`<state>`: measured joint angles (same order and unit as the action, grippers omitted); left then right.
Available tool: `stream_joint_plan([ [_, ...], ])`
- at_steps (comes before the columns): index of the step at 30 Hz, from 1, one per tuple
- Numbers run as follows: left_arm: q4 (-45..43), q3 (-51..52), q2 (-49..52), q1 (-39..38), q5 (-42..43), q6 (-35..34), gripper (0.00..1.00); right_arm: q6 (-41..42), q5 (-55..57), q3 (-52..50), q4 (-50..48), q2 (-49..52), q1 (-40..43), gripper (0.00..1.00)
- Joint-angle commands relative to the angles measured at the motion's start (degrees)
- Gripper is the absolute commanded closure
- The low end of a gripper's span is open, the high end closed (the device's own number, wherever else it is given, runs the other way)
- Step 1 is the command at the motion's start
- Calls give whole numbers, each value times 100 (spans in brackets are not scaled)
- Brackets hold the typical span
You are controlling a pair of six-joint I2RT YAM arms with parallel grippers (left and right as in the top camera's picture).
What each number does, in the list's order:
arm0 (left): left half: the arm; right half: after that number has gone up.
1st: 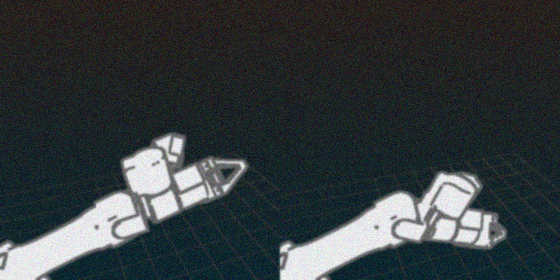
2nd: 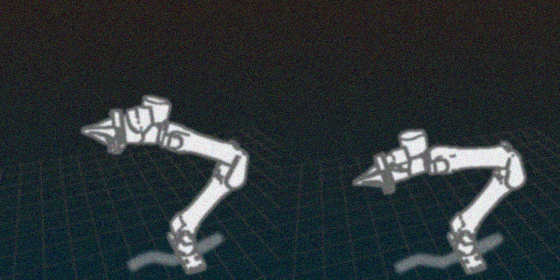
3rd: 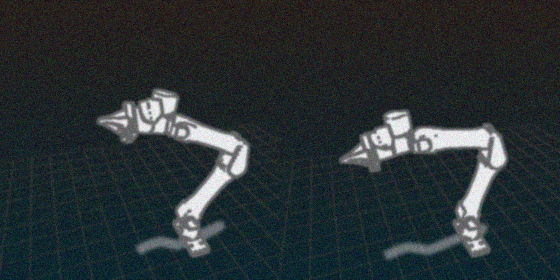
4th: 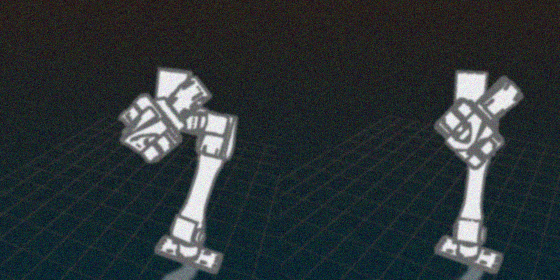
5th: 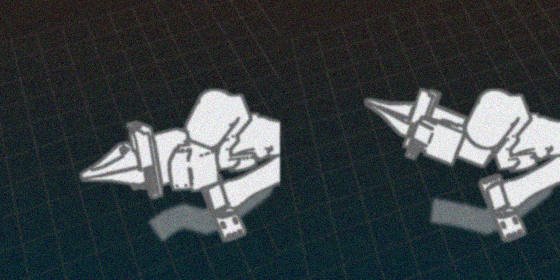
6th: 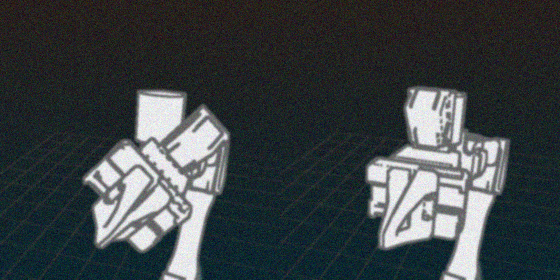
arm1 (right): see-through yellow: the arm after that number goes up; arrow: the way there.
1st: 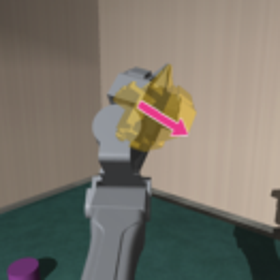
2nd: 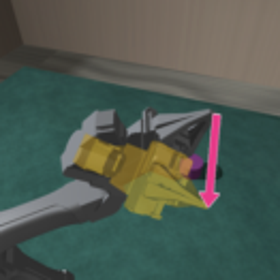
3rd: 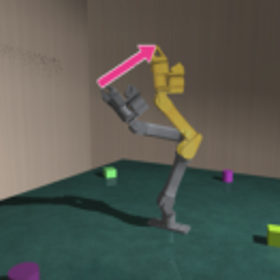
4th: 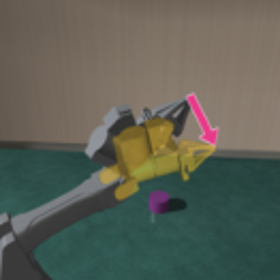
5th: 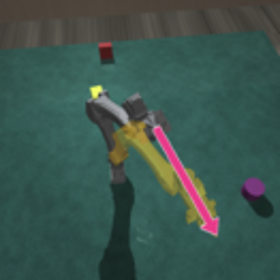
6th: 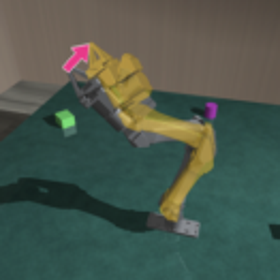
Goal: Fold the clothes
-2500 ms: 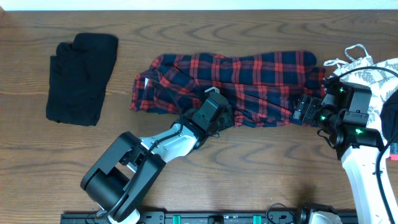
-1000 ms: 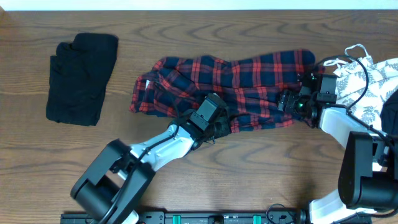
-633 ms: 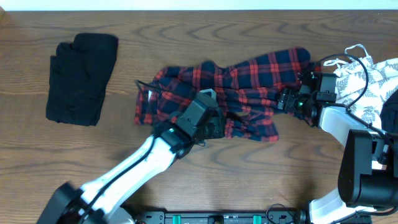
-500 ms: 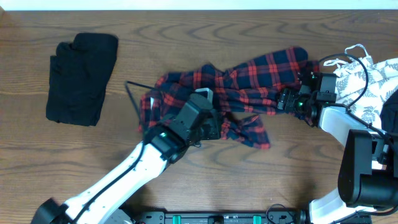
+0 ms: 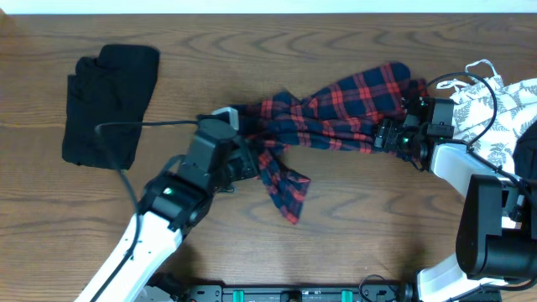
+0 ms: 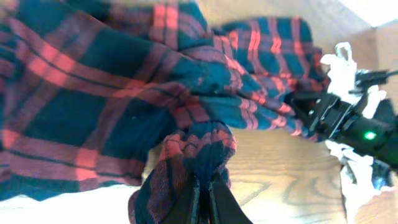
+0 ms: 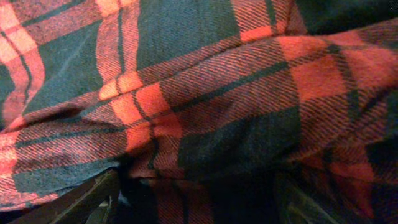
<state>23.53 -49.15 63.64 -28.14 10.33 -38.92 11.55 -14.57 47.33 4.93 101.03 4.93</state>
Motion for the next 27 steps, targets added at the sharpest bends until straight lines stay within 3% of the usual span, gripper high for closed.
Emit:
stream_joint_plan([
  [1,4,-7,-372,197,-52,79,94,168,61,-234,212,452,-28,22],
  [17,446,-7,-1110,1196,-50,225,94,168,61,-234,236,452,-28,22],
  [27,446,-11,-1137,1294,-52,317,94,168,61,-234,256,452,-28,22],
])
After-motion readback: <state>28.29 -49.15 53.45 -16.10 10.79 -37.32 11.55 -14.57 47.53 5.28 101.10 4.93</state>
